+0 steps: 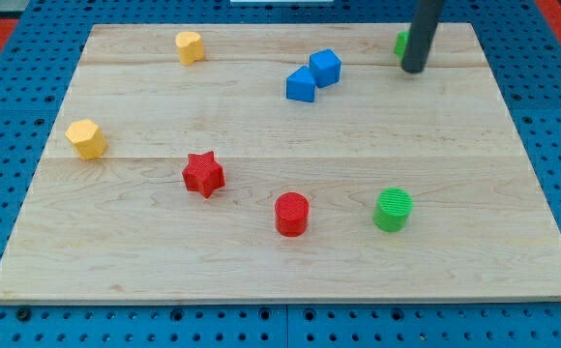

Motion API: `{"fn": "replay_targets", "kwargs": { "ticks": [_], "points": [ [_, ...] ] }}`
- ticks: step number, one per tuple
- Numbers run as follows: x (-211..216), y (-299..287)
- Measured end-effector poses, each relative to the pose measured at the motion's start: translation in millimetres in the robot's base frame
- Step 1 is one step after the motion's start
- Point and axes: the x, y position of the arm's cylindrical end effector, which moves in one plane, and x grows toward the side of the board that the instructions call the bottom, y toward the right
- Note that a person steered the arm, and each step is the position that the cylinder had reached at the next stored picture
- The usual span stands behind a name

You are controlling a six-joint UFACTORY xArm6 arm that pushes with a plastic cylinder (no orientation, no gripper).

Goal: Place the green circle towards the bottom left side of the green star

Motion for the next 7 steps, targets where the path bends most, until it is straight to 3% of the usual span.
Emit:
{"fn": "replay_targets", "kwargs": {
  "ticks": [1,3,4,5,6,7],
  "points": [
    [94.8,42.5],
    [221.1,12.1],
    [219.2,-49.7],
    [247.8,-62.0],
    [221.7,-96.3],
    [190.8,-46.7]
  ]
}}
